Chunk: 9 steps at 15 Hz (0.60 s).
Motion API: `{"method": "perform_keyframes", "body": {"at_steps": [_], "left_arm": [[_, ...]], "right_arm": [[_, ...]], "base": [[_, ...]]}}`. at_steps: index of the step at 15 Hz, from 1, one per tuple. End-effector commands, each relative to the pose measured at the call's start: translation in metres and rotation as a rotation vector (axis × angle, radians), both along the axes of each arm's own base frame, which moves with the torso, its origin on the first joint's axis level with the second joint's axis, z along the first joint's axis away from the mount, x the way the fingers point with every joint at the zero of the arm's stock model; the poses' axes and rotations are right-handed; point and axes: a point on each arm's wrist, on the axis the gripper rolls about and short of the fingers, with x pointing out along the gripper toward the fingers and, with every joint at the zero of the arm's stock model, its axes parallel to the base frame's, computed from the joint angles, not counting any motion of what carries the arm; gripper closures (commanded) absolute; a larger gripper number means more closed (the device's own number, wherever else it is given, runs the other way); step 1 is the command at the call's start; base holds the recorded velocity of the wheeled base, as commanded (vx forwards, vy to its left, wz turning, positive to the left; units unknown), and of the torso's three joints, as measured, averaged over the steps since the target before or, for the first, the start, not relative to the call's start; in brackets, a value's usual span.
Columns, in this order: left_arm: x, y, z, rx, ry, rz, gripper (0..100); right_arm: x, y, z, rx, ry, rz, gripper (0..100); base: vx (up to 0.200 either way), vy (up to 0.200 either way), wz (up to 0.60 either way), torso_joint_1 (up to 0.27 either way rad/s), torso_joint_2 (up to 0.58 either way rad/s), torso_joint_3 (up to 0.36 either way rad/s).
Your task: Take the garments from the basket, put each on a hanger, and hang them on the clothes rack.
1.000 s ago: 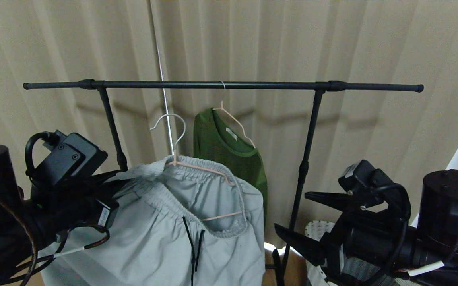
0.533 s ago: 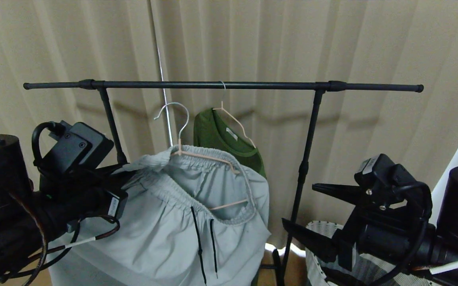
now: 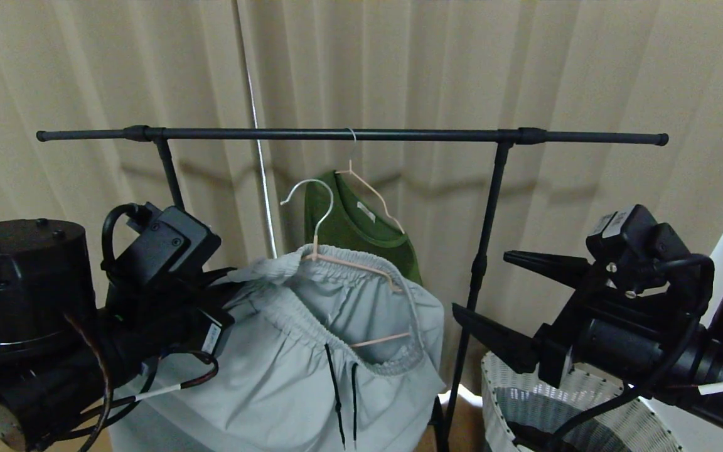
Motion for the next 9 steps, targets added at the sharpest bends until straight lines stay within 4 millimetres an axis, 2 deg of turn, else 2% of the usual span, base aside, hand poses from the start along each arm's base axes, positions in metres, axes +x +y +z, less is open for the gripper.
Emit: {"method": "perform_keyframes", "body": {"at_steps": [1, 4, 9], "left_arm": [[-0.001, -0.005, -0.003, 0.006, 0.011, -0.022, 100], [-0.006, -0.013, -0.003, 0.002, 0.003, -0.062, 100], [-0.016, -0.025, -0.001, -0.013, -0.018, -0.134, 100]], "right_arm": [[0.006, 0.005, 0.000, -0.008, -0.003, 0.006, 0], [0.012, 0.011, -0.002, -0.042, -0.013, 0.014, 0], [0.025, 0.027, -0.024, -0.131, 0.022, 0.041, 0]], "base": [[0.000, 0.000, 0.00, 0.000, 0.00, 0.000], [0.000, 0.000, 0.00, 0.000, 0.00, 0.000], [0.000, 0.000, 0.00, 0.000, 0.00, 0.000]]}}
